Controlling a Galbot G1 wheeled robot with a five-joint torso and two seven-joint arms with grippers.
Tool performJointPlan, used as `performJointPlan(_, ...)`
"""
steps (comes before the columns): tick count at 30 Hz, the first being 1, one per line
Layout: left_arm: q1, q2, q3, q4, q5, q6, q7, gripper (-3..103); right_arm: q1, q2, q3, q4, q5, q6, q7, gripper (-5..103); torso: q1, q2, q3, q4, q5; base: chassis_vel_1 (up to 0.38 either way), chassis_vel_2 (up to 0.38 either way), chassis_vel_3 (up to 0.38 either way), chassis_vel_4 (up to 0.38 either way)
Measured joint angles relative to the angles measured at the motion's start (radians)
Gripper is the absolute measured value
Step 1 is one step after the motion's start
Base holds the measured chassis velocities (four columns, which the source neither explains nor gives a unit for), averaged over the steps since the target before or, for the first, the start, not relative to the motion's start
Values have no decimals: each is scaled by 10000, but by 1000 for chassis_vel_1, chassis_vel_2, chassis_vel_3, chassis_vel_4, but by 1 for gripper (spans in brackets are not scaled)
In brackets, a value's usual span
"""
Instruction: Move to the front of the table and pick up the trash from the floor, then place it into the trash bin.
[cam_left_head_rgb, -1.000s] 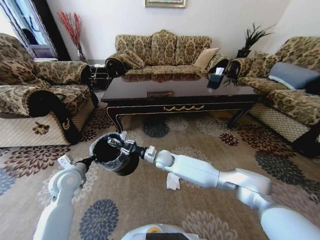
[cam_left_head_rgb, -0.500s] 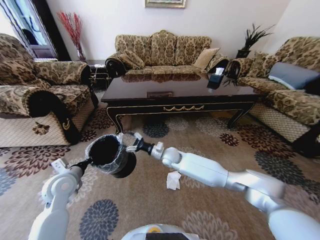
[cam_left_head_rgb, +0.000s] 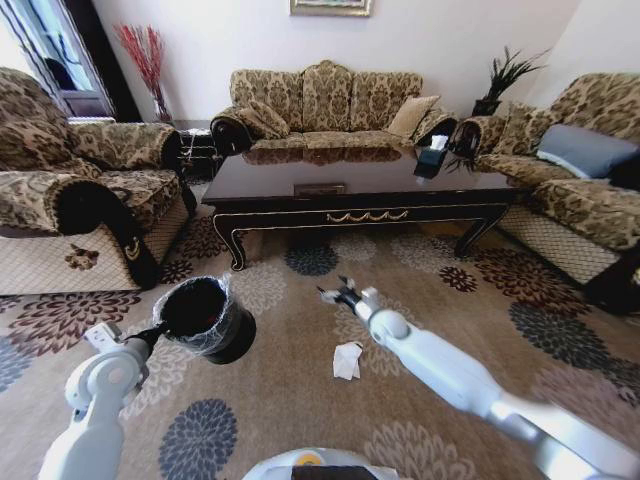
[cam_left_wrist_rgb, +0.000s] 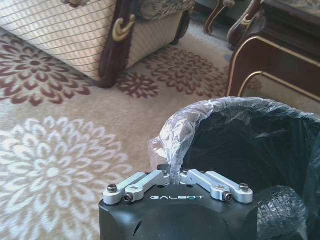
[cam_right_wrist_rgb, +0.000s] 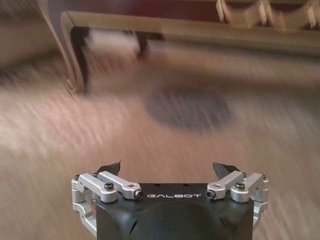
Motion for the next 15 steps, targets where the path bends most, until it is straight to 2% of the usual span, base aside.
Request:
performJointPlan(2,265,-23,-149,-221,1,1,-19,3,-441,317,250,-529,-49,-422,216,100,-1,0,-1,9,2,0,0,0,0)
performJointPlan(5,390,-53,-232,-337,-2,1,-32,3,-635,489,379,-828,-97,-571,252,100,-1,0,0,8,1,0,0,0,0)
performJointPlan(10,788,-125,-563,-709,-5,3,-38,3,-1185,849,677,-1396,342,-1218,1179,100,-1,0,-1,4,-1,0,0,0,0)
performJointPlan(15,987,-205,-745,-997,-20,3,-34,3,-1721,1070,983,-1965,150,-992,1111,100,-1,0,-1,2,0,0,0,0,0)
